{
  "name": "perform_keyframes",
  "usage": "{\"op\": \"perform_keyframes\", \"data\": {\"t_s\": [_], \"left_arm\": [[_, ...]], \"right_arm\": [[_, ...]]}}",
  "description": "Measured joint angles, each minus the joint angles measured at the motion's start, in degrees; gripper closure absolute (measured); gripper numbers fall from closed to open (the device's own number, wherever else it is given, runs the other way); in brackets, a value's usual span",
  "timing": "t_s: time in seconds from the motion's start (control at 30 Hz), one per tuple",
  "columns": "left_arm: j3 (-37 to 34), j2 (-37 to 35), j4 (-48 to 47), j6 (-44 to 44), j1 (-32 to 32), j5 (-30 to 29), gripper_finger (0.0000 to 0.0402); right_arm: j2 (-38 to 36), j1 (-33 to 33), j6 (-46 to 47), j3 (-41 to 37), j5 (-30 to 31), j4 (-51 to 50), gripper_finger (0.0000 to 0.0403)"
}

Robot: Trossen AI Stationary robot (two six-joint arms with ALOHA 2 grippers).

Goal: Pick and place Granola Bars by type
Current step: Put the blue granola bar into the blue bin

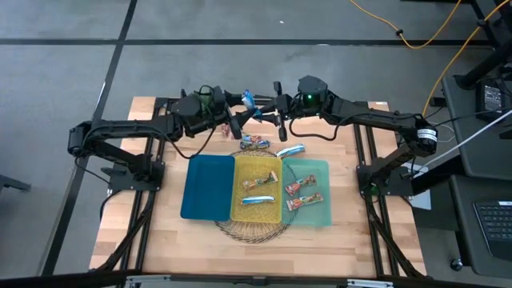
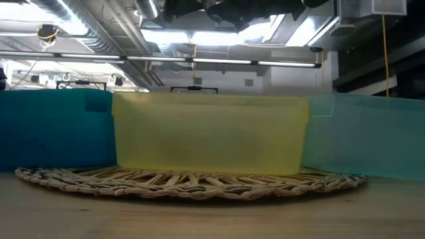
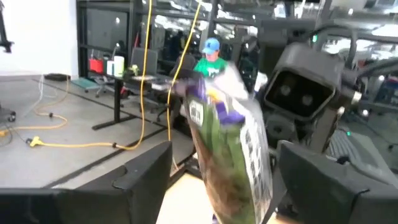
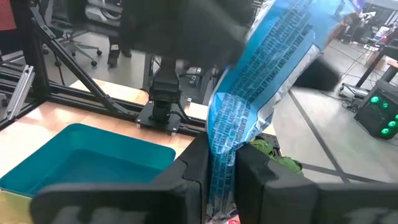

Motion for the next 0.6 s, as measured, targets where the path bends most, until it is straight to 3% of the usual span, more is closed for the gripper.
{"op": "perform_keyframes", "data": {"t_s": [0.13,0.43,0.6], "left_arm": [[0.0,-0.2,0.8,0.8,0.0,-0.1,0.0179],[0.0,-0.3,0.8,2.0,-0.2,2.1,0.0361],[0.0,-0.7,0.8,1.5,-0.2,3.1,0.0377]], "right_arm": [[0.0,0.0,-0.6,0.0,0.0,0.0,0.0348],[0.0,0.0,-0.9,0.0,0.0,0.0,0.0347],[0.0,0.0,-0.9,0.1,0.0,0.1,0.0345]]}}
